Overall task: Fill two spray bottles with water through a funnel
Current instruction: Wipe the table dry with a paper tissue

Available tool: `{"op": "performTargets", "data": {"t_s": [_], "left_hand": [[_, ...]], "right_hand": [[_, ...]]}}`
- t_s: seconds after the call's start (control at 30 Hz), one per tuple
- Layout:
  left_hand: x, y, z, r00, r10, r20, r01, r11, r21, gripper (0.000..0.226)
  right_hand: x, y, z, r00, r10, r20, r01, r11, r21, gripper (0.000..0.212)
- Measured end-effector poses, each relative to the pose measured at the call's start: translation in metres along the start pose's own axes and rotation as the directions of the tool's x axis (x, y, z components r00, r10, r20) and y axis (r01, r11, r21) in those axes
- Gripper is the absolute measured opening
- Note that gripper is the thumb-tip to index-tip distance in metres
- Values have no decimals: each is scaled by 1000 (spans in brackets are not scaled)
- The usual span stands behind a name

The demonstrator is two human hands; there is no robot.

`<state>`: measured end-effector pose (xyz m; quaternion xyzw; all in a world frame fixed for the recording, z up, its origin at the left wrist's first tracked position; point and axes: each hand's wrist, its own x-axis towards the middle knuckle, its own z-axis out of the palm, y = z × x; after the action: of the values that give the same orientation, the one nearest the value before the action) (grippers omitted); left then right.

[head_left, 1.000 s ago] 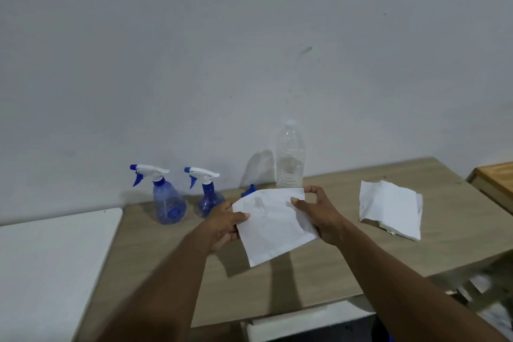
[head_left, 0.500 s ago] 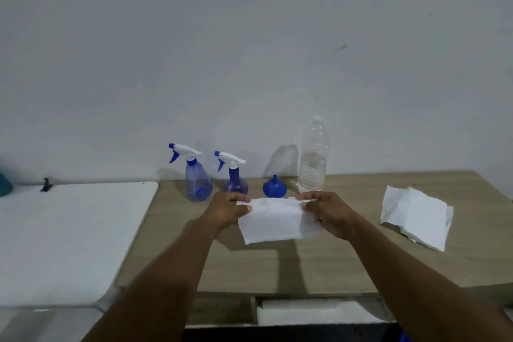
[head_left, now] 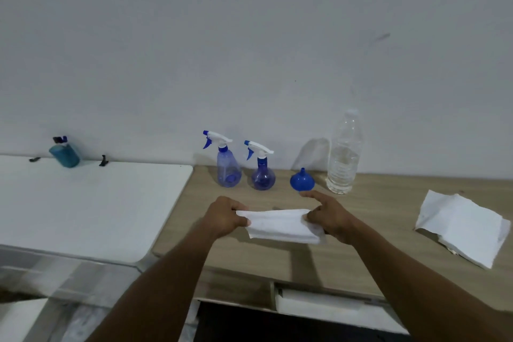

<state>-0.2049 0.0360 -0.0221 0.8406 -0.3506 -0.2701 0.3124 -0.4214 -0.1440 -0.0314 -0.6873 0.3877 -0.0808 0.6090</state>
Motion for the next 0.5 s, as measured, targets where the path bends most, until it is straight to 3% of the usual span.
{"op": "performTargets", "data": {"t_s": [0.1,0.2,0.33,0.5], "left_hand": [[-1,-14,-11,1000,-12,-27,14,997,77,30],[4,-29,-23,999,-21,-35,26,991,130,26],[17,-51,-45,999,-25,27,20,984,176,16],[36,-85,-72,955,-115,272,63,979,192,8]], "right_hand": [[7,-2,17,997,29,77,-32,999,38,52],[13,-7,38,997,43,72,-46,998,38,31],[25,-10,61,996,85,-2,-84,986,-147,15],[45,-24,91,986,122,115,-51,873,-485,9]]}}
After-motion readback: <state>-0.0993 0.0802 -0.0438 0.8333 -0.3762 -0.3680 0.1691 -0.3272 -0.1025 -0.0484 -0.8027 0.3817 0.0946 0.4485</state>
